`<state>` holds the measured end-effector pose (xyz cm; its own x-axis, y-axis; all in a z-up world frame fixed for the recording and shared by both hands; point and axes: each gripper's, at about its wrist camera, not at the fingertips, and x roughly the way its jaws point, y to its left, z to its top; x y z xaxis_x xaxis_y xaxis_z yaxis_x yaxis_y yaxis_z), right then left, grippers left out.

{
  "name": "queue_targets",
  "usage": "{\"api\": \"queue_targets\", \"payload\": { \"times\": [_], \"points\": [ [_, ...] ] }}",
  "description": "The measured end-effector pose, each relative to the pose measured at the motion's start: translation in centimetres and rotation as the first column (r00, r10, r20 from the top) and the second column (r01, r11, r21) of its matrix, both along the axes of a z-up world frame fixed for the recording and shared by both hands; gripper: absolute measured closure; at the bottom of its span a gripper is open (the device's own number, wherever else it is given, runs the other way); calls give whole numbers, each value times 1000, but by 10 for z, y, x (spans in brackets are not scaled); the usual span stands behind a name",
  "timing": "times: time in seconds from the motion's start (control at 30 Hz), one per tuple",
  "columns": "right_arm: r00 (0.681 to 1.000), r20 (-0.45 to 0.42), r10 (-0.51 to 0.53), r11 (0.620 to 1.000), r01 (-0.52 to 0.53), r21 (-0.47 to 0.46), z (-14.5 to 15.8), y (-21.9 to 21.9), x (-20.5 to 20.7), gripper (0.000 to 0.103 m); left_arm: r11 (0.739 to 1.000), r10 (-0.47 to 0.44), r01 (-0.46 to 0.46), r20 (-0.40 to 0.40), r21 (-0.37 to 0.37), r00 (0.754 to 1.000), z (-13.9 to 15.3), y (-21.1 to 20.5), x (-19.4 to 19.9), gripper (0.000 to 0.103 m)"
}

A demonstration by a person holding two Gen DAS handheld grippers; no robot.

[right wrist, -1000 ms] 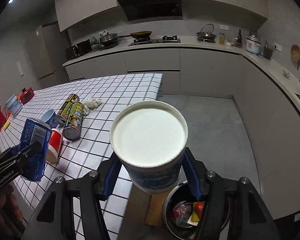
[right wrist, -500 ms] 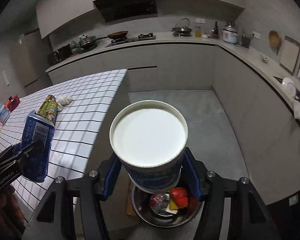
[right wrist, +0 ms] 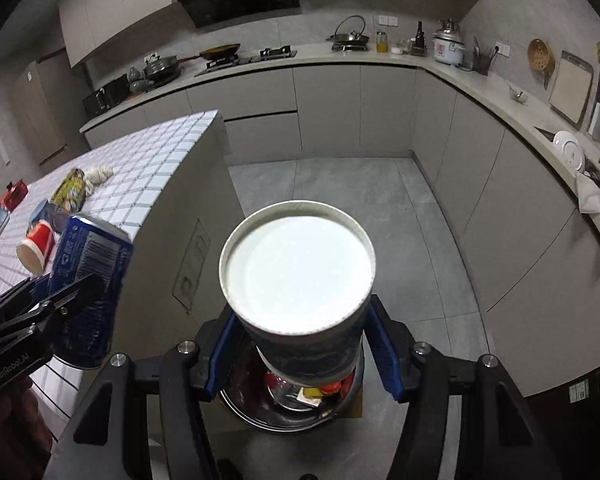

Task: Collect trash
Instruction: 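Carry the Pepsi can and blue-patterned cup over the bin and open both tools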

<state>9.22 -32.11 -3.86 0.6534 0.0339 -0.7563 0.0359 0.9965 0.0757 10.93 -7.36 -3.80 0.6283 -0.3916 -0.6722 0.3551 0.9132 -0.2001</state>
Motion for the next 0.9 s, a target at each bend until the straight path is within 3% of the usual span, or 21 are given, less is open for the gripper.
{"api": "queue_targets", "payload": {
  "times": [0.37,0.8,0.87,0.9],
  "points": [
    [986,-84,144,990,-144,6,-69,-9,18,41,999,24,-22,-80,26,996,-43,-31,0,48],
    [947,-157,279,960,-280,19,-121,-5,36,41,999,25,-21,-144,32,989,-69,-56,11,48],
    [923,-170,346,937,-348,19,-135,1,40,34,1000,-7,9,-162,10,987,-73,-61,14,44],
    [911,-174,375,926,-378,13,-143,5,42,23,1000,22,-19,-158,20,987,-75,-60,17,38]
  ]
}}
